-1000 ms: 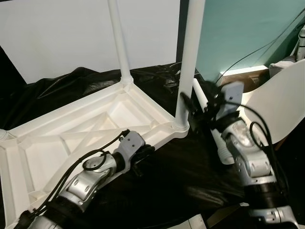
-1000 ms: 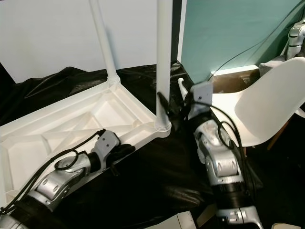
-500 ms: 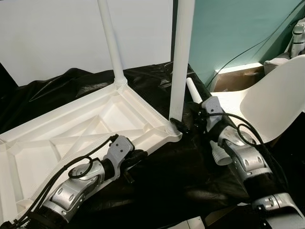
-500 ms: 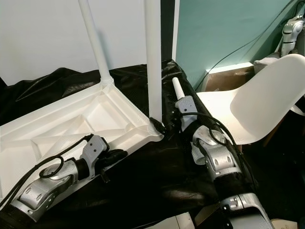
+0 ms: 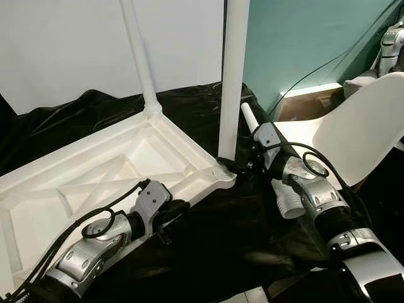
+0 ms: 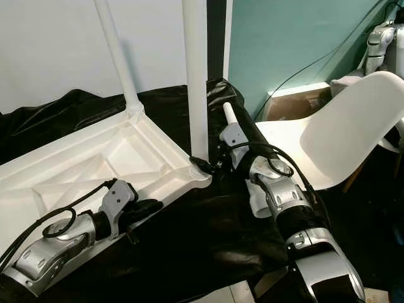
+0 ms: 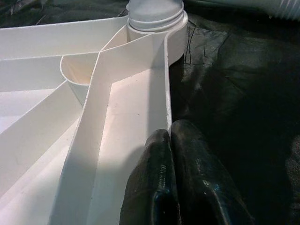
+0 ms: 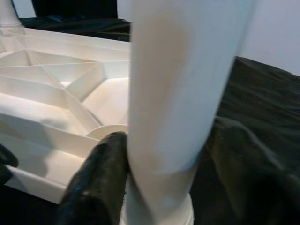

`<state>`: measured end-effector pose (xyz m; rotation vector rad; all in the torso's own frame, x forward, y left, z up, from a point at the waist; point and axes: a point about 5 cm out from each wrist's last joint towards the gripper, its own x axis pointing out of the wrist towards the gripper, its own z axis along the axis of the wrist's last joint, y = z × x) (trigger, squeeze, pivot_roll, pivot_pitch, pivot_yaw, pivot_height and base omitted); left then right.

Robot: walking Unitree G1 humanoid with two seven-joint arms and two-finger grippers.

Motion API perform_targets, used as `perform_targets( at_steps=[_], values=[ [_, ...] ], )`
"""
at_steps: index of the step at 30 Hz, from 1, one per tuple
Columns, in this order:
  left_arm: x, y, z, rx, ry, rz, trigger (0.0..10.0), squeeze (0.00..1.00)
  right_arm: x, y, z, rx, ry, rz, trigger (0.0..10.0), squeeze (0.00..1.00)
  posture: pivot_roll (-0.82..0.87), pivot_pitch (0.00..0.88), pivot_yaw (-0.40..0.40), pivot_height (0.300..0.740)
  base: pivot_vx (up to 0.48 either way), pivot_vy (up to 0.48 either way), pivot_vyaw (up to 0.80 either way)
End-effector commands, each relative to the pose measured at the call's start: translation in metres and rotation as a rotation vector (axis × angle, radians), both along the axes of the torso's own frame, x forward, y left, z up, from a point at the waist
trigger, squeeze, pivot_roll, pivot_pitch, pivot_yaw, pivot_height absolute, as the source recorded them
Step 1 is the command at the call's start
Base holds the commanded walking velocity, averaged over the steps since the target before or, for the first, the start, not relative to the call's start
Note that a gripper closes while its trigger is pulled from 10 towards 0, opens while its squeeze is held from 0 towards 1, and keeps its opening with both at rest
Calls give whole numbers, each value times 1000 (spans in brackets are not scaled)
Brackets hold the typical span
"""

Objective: Building children table

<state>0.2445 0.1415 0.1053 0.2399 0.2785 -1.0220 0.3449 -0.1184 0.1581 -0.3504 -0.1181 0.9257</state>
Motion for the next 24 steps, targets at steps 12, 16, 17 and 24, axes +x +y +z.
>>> perform_targets(
  at_steps=[12, 16, 17, 24],
  values=[
    [-9, -11, 15, -183, 64, -249, 10000, 1000, -4, -5, -7, 67, 15, -22, 0, 0, 13, 0, 29, 740, 0, 0, 0],
    [-8, -15, 18, -190, 56, -248, 10000, 514, -9, -3, -9, 100, 22, -19, 0, 0, 8, 0, 29, 740, 0, 0, 0],
    [-8, -15, 18, -190, 56, -248, 10000, 514, -9, -3, -9, 100, 22, -19, 0, 0, 8, 0, 29, 740, 0, 0, 0],
    [-5, -17, 15, -146, 50, -243, 10000, 0, -22, 4, -12, 139, 35, -9, 0, 0, 3, 0, 27, 740, 0, 0, 0]
  ],
)
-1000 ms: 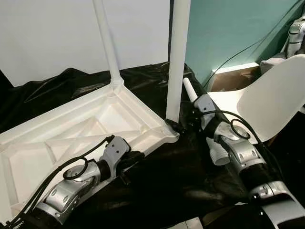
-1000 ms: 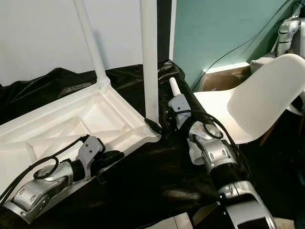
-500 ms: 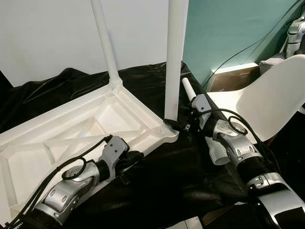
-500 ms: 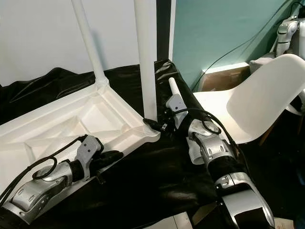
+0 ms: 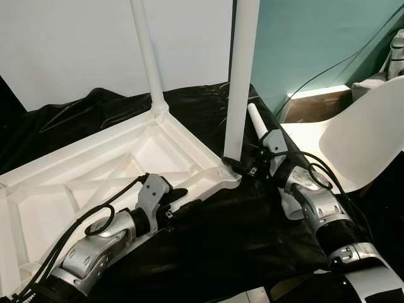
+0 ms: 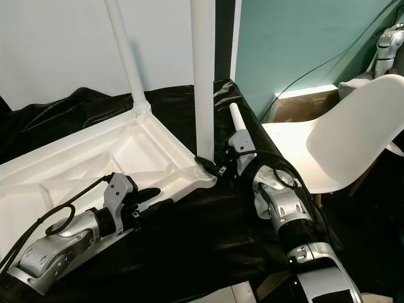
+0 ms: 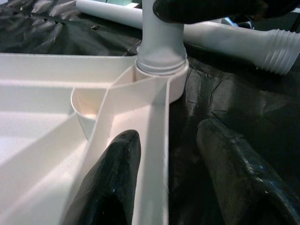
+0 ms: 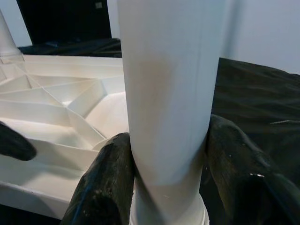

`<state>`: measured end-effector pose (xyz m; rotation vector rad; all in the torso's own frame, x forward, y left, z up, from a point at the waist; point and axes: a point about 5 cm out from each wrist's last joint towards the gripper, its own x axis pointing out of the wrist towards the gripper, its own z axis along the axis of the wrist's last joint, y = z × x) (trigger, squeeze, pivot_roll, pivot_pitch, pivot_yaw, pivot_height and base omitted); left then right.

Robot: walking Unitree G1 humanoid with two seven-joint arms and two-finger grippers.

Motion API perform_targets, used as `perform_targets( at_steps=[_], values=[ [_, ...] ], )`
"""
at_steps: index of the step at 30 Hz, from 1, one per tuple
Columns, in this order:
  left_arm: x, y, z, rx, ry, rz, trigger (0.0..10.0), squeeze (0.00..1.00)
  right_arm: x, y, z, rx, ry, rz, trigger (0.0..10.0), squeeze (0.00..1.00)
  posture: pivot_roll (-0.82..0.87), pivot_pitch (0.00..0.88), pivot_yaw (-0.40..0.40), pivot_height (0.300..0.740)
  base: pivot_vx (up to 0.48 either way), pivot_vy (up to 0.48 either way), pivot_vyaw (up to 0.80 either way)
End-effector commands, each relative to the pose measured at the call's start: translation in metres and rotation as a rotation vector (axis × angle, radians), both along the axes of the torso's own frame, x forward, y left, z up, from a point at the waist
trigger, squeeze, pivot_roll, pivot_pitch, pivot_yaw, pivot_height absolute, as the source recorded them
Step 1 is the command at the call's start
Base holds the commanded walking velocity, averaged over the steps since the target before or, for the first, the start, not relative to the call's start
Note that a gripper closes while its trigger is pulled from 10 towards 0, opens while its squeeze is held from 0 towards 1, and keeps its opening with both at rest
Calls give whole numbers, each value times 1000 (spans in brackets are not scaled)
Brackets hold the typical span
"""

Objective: Building children table

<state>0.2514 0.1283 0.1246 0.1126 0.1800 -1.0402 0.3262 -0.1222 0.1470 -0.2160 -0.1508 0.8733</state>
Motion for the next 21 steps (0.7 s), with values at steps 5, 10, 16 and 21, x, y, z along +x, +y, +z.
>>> perform_targets(
  at_steps=[5, 10, 16, 21],
  values=[
    [-5, -3, -13, 75, 57, -188, 10000, 0, -15, 10, -1, 42, 18, 37, 0, 0, -3, 0, 29, 740, 0, 0, 0],
    [-3, -3, -17, 116, 64, -182, 10000, 0, -21, 12, 2, 68, 18, 38, 0, 0, -6, 0, 32, 740, 0, 0, 0],
    [-6, -2, -26, 171, 108, -192, 10000, 0, -34, 22, 12, 135, 20, 64, 0, 0, -5, 0, 28, 740, 0, 0, 0],
    [-9, -3, -29, 186, 128, -207, 10000, 0, -39, 26, 17, 163, 25, 68, 0, 0, -5, 0, 27, 740, 0, 0, 0]
  ],
)
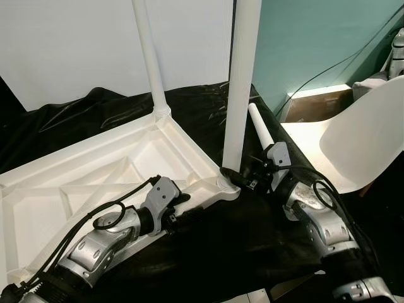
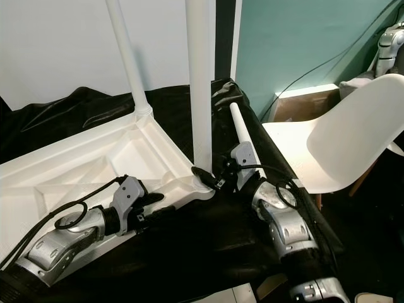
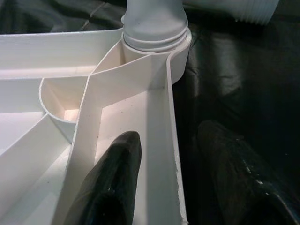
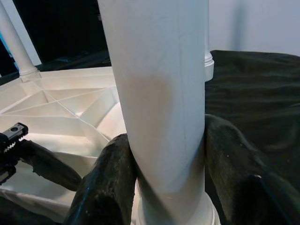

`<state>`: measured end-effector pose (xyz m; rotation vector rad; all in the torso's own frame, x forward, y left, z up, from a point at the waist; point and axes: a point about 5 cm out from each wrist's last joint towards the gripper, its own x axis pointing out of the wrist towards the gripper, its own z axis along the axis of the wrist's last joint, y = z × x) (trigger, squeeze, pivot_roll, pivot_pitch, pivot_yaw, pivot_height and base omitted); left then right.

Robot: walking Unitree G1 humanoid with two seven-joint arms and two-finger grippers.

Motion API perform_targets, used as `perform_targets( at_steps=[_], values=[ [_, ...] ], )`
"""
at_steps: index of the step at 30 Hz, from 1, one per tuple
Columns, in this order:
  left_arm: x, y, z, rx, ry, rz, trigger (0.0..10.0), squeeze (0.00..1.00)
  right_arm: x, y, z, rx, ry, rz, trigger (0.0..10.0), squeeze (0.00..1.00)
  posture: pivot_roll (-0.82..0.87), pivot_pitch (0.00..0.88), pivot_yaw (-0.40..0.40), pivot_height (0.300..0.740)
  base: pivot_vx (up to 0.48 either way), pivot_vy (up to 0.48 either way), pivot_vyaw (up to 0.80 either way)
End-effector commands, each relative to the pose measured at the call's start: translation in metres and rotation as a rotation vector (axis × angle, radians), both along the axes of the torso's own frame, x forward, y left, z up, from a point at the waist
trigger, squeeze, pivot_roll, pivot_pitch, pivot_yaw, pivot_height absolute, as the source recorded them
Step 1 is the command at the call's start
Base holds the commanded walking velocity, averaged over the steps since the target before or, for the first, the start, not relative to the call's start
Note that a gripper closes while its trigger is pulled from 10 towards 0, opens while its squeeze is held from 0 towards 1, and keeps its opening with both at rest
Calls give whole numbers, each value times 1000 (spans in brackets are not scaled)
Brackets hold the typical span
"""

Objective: Building children table

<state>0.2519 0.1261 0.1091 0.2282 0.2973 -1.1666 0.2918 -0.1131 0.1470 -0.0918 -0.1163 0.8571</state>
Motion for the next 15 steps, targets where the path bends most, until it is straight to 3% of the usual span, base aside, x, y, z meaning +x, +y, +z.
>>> perform_targets(
  at_steps=[1, 7, 8, 10, 12, 15],
  values=[
    [-10, -1, -15, 51, 79, -71, 10000, 0, -6, 18, 18, 76, -55, 78, 0, 0, -5, 0, 27, 740, 0, 0, 0],
    [-9, -5, -19, 74, 75, -92, 10000, 0, -15, 26, 20, 101, -33, 110, 0, 0, -8, 0, 24, 740, 0, 0, 0],
    [-9, -5, -19, 81, 73, -91, 8863, 0, -15, 26, 20, 101, -29, 114, 0, 0, -8, 0, 25, 740, 0, 0, 0],
    [-8, -5, -20, 84, 73, -91, 8863, 0, -16, 26, 20, 102, -26, 117, 0, 0, -8, 0, 25, 740, 0, 0, 0],
    [-8, -6, -21, 92, 87, -112, 0, 0, -17, 26, 22, 101, -14, 127, 0, 0, -10, 0, 25, 740, 0, 0, 0],
    [-12, -6, -22, 82, 120, -148, 0, 0, -17, 25, 24, 88, -11, 126, 0, 0, -10, 0, 24, 740, 0, 0, 0]
  ],
)
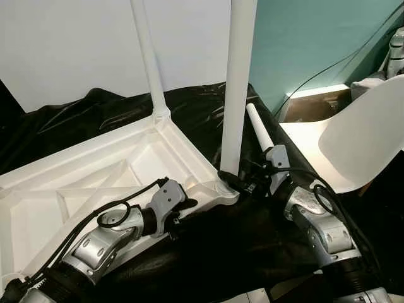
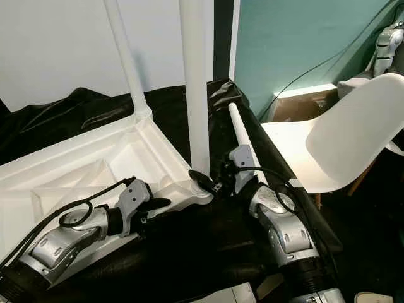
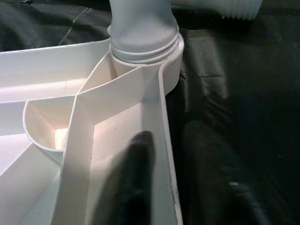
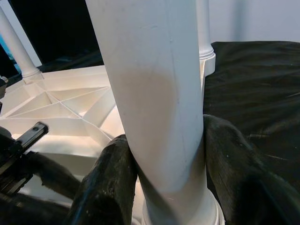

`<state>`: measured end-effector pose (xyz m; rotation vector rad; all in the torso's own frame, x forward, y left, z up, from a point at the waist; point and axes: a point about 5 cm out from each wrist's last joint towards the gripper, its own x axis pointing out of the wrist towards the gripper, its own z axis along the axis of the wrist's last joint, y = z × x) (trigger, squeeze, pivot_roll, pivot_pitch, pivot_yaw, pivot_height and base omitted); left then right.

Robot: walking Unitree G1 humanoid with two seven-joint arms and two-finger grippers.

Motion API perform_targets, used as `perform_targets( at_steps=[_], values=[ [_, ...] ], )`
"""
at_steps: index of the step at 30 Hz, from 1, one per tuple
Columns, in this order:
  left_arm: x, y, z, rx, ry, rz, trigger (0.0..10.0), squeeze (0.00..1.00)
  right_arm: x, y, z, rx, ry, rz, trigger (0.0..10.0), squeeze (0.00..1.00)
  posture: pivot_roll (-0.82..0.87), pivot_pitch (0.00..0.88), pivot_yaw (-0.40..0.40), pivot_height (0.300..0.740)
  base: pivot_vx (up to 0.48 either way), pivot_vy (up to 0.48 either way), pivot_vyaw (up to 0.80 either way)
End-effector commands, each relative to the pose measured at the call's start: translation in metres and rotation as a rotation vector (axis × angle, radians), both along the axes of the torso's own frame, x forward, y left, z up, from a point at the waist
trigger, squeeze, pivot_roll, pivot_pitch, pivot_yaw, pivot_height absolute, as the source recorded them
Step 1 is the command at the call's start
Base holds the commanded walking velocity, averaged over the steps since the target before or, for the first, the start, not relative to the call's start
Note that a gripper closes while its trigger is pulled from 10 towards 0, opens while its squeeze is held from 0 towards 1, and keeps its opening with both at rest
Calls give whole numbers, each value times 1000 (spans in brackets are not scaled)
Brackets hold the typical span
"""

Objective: Building children table

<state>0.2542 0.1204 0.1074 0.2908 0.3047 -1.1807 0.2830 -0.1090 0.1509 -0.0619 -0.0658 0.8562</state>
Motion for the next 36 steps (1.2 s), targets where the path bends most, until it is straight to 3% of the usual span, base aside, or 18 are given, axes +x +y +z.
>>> perform_targets(
  at_steps=[1, 3, 4, 10, 18, 28, 29, 33, 36],
  values=[
    [-16, 0, -20, 29, 155, -128, 0, 0, -8, 21, 20, 80, -69, 122, 6627, 0, -10, 0, 24, 740, 0, 0, 0],
    [-17, -1, -19, 24, 162, -135, 0, 0, -7, 20, 21, 72, -71, 117, 6627, 0, -10, 0, 24, 740, 0, 0, 0],
    [-17, -1, -19, 21, 166, -137, 0, 0, -6, 19, 21, 61, -76, 114, 10000, 0, -10, 0, 23, 740, 0, 0, 0],
    [-21, -1, -20, 13, 192, -158, 0, 0, 3, 12, 26, -58, -133, 155, 10000, 0, -10, 0, 20, 740, 0, 0, 0],
    [-25, 0, -20, 2, 207, -172, 0, 0, 24, -14, 18, -234, -111, 241, 10000, 0, 13, 0, 7, 740, 0, 0, 0],
    [-30, 1, -21, -5, 222, -176, 0, 0, 36, -12, 12, -294, -99, 274, 10000, 0, 31, 0, 4, 740, 0, 0, 0],
    [-31, 2, -21, -6, 221, -174, 0, 0, 37, -11, 12, -283, -102, 297, 0, 0, 36, 0, 5, 740, 0, 0, 0],
    [-30, 2, -20, -6, 216, -168, 0, 0, 37, -8, 14, -245, -104, 306, 0, 0, 43, 0, 1, 740, 0, 0, 0],
    [-29, 4, -19, -7, 208, -155, 0, 0, 38, -2, 15, -138, -87, 204, 0, 0, 47, 0, -2, 740, 0, 0, 0]
  ],
)
